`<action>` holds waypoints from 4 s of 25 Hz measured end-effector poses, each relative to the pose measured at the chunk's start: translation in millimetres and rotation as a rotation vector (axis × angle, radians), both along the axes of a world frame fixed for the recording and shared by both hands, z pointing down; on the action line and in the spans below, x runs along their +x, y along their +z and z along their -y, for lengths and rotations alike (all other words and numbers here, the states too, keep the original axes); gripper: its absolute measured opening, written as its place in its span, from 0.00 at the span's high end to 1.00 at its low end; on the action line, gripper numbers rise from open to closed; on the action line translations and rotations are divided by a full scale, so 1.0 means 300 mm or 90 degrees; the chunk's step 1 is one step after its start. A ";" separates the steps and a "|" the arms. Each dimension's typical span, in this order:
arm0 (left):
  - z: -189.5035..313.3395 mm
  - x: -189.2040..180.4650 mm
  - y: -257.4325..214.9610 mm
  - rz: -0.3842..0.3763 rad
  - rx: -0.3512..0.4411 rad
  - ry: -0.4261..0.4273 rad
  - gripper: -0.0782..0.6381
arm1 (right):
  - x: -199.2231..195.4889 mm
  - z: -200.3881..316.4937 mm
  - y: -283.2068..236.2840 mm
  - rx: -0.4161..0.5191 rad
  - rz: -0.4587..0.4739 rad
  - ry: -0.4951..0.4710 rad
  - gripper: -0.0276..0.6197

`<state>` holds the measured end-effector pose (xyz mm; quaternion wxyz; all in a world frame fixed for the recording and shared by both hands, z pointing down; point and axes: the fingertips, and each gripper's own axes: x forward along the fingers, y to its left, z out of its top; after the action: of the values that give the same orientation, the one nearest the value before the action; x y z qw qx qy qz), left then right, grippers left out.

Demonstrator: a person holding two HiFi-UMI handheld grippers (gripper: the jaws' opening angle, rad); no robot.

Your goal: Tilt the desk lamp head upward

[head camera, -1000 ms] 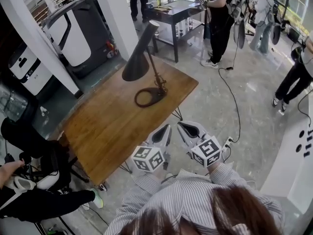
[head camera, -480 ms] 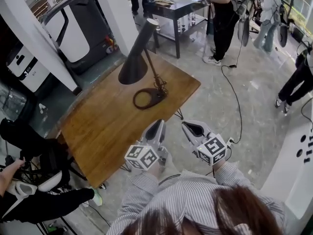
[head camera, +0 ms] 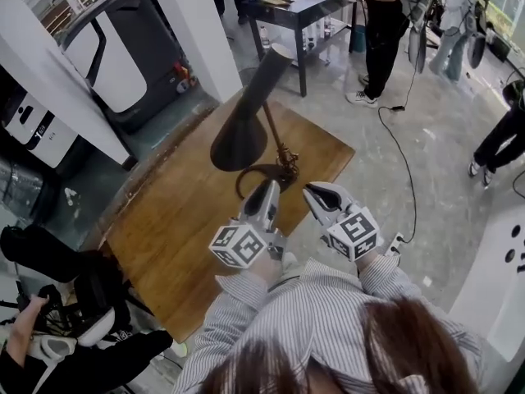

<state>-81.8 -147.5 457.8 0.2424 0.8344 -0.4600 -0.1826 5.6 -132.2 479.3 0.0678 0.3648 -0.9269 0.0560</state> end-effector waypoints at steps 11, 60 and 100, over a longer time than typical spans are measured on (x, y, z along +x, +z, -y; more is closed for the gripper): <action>0.204 -0.060 0.005 -0.072 0.009 -0.002 0.72 | -0.127 0.297 0.039 0.030 -0.104 0.034 0.87; 0.178 -0.146 -0.109 -0.008 0.085 -0.063 0.85 | -0.202 0.430 0.072 0.045 -0.099 -0.023 0.89; 0.101 -0.409 -0.518 0.114 0.237 -0.190 0.84 | -0.183 0.431 0.072 0.037 -0.099 -0.008 0.89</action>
<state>-204.6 -177.7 302.4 0.0133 0.8003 -0.5562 -0.2236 -49.2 -261.5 500.9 0.1291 0.3644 -0.9223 0.0001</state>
